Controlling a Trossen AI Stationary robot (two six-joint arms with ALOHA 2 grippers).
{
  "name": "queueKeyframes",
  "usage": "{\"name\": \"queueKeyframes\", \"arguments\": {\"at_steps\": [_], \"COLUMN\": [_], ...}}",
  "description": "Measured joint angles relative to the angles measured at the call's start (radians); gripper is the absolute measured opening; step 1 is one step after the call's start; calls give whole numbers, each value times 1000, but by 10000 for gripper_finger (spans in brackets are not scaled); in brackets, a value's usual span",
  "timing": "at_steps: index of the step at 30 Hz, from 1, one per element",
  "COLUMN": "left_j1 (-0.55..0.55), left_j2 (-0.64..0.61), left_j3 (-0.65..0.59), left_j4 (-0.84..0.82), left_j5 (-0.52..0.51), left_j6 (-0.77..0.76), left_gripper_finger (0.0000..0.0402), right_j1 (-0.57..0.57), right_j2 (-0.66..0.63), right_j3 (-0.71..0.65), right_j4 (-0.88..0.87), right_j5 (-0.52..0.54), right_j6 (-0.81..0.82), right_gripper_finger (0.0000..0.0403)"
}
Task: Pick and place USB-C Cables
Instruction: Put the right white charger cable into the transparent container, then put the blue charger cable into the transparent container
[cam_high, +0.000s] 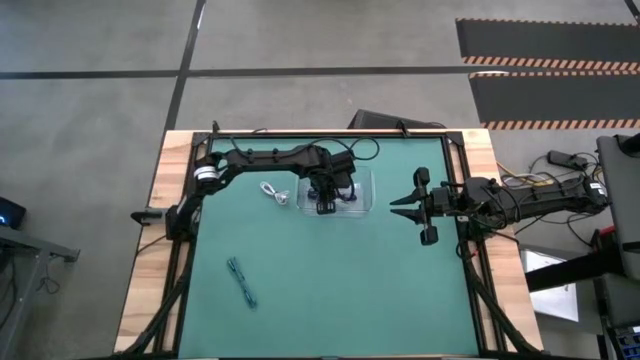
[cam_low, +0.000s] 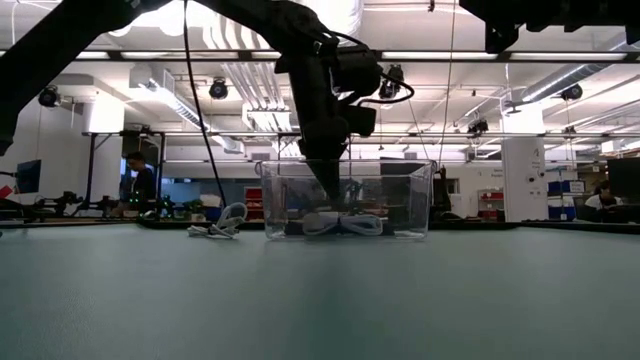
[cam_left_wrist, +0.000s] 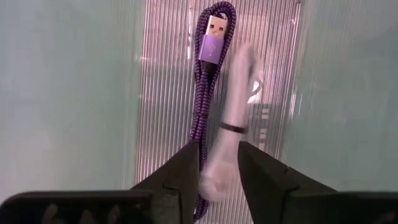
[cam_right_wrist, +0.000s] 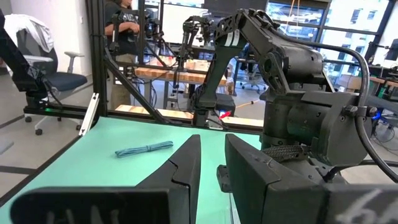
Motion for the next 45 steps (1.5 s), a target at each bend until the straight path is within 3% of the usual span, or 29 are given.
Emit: {"name": "queueKeyframes", "arguments": {"at_steps": [8, 17, 30, 45], "left_j1": [-3, -53, -282, -571], "left_j2": [-15, -121, -257, -270], "left_j3": [0, 6, 0, -12], "left_j4": [0, -7, -23, -209], "left_j5": [-1, -2, -1, -19], "left_j6": [-2, -104, -206, -425], "left_gripper_finger": [107, 107, 107, 107], "right_j1": [0, 0, 0, 0], "right_j2": [0, 0, 1, 1], "right_j3": [0, 0, 0, 0], "right_j4": [0, 7, 9, 7], "right_j5": [0, 0, 29, 28], "right_j6": [-3, -16, -29, -21], "right_gripper_finger": [66, 66, 66, 66]}}
